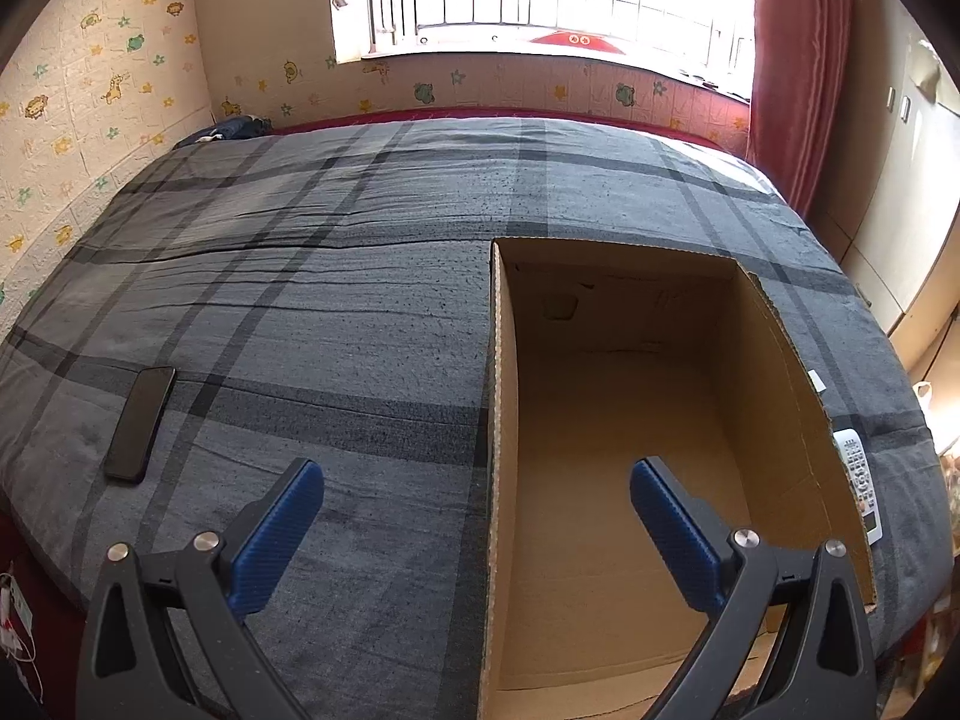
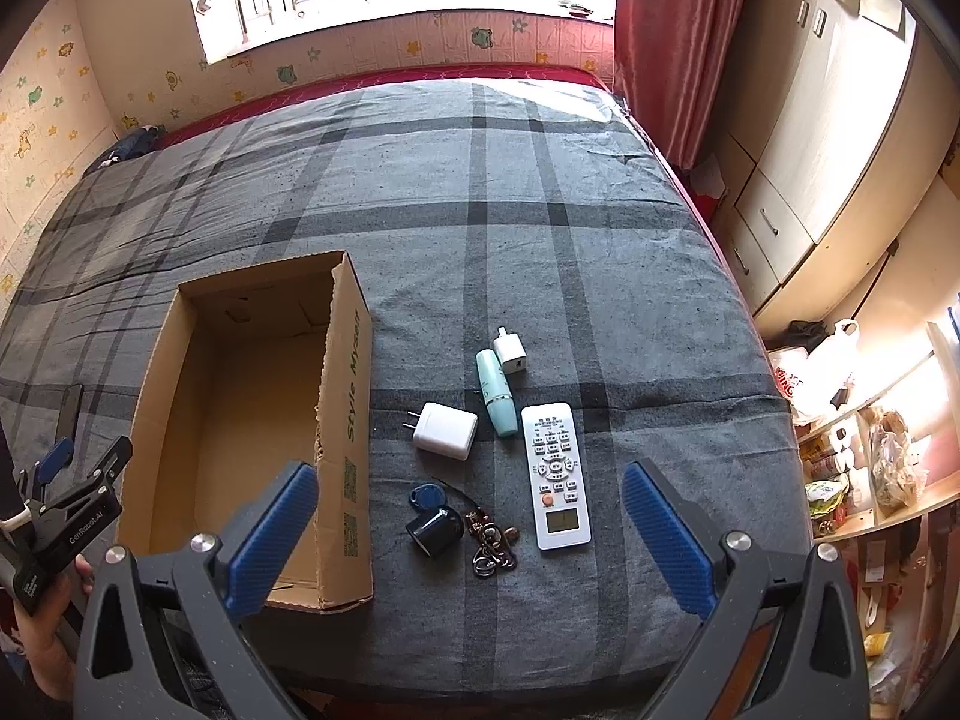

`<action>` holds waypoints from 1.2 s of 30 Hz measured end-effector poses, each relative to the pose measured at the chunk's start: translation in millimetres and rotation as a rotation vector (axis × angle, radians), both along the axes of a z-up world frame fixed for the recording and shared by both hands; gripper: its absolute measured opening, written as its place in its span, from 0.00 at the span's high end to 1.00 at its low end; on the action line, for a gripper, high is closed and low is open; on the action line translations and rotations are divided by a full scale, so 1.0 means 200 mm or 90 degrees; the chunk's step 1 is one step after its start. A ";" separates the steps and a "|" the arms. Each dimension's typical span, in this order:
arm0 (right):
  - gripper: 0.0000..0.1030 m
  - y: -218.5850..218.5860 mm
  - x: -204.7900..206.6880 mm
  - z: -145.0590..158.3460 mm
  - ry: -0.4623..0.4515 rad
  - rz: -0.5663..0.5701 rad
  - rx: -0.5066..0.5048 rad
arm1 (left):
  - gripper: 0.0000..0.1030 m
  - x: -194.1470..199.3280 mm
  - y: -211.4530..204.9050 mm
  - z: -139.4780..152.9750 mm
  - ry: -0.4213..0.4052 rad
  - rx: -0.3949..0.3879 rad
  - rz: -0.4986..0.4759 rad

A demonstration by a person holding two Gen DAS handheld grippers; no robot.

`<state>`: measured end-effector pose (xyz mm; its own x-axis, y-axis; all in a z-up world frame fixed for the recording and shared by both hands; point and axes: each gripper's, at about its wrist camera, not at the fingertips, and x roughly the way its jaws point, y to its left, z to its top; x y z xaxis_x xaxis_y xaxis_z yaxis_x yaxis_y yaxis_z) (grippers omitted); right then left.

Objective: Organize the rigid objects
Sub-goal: 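Move the left tool to the box wall and clamp its edge, then reach the right tool to the white remote and close on it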

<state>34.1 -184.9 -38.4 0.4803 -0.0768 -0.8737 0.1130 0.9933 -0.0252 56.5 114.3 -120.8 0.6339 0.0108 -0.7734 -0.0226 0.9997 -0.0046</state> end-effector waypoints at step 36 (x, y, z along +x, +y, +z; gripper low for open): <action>0.00 -0.23 0.03 -0.22 0.006 -0.042 -0.013 | 0.88 0.06 -0.01 -0.22 0.046 -0.032 -0.042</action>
